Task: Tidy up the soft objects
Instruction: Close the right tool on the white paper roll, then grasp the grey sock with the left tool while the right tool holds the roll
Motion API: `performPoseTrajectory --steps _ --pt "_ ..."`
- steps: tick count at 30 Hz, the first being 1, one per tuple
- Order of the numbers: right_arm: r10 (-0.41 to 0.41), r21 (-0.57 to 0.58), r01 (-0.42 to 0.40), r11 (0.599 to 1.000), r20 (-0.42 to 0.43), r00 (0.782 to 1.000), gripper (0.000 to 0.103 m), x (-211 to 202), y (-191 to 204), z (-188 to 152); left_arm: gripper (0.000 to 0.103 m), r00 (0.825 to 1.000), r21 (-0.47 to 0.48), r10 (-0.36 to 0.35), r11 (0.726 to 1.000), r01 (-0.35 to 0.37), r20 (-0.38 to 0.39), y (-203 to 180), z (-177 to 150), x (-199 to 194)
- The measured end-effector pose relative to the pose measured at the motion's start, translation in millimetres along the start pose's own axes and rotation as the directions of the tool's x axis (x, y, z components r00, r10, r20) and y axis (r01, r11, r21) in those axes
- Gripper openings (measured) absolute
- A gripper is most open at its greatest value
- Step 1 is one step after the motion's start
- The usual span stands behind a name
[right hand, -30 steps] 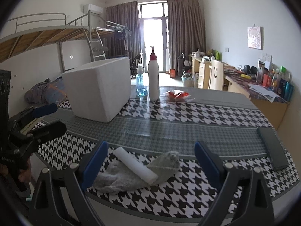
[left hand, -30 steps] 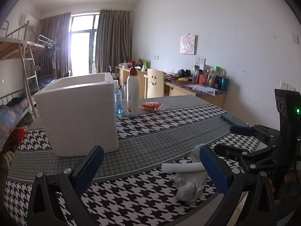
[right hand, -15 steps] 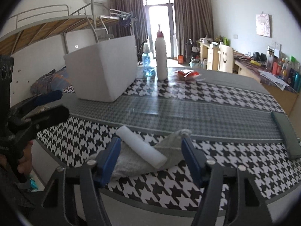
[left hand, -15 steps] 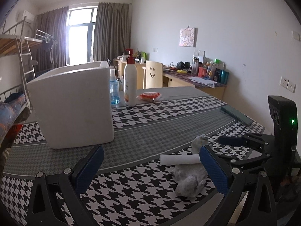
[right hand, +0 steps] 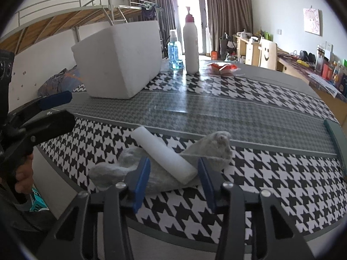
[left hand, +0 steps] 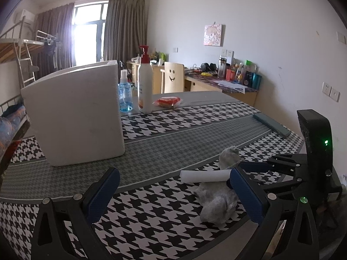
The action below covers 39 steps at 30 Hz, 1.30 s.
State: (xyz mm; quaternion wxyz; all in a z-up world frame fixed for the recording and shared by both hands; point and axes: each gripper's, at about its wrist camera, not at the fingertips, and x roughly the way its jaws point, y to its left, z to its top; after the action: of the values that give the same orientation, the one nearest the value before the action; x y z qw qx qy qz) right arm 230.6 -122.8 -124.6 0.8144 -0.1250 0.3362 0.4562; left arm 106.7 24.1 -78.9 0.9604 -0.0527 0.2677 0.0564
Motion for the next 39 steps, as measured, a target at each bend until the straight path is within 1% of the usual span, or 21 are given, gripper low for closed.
performPoseTrajectory --steps 3,4,6,7,10,15,16,19,27,31,39 --pt "-0.008 -0.017 0.008 1.000 -0.015 1.000 0.050 3 2 -2 0.102 1.000 0.000 0.001 1.000 -0.001 -0.009 -1 0 3" --pt "-0.009 -0.019 0.009 1.000 -0.013 1.000 0.049 3 2 -2 0.102 1.000 -0.001 -0.001 1.000 0.001 -0.012 -1 0 4" --pt "-0.011 -0.023 0.011 1.000 -0.015 1.000 0.043 3 3 -3 0.102 1.000 0.000 -0.001 1.000 0.001 -0.015 -1 -1 5" --pt "-0.017 -0.021 0.016 1.000 -0.015 1.000 0.038 3 3 -3 0.102 1.000 0.001 -0.001 1.000 0.001 -0.016 -1 -1 5" --pt "-0.004 -0.019 0.004 1.000 -0.018 1.000 0.032 2 2 -2 0.102 1.000 0.002 -0.003 1.000 0.003 -0.022 -2 -1 6" --pt "0.000 -0.045 -0.001 0.999 -0.028 1.000 0.032 5 1 -2 0.102 1.000 0.008 -0.009 1.000 0.009 -0.028 -4 -3 8" --pt "-0.002 -0.045 0.001 0.999 -0.028 1.000 0.030 6 2 -3 0.102 1.000 0.009 -0.009 1.000 0.010 -0.029 -4 -3 8" --pt "0.017 -0.036 -0.018 0.999 -0.026 1.000 0.015 6 2 -4 0.102 0.999 0.011 -0.013 1.000 0.013 -0.032 -5 -3 9" --pt "0.064 0.013 -0.064 0.998 0.021 0.998 0.014 -9 -5 3 0.102 0.997 0.029 -0.038 0.999 0.040 -0.060 -13 -5 17" --pt "0.059 0.035 -0.061 0.998 0.049 0.997 0.015 -18 -11 9 0.102 0.996 0.039 -0.052 0.998 0.055 -0.070 -19 -5 21" --pt "0.019 0.093 -0.029 0.995 0.100 0.995 0.015 -36 -23 10 0.102 0.991 0.062 -0.071 0.995 0.078 -0.112 -30 -7 33"
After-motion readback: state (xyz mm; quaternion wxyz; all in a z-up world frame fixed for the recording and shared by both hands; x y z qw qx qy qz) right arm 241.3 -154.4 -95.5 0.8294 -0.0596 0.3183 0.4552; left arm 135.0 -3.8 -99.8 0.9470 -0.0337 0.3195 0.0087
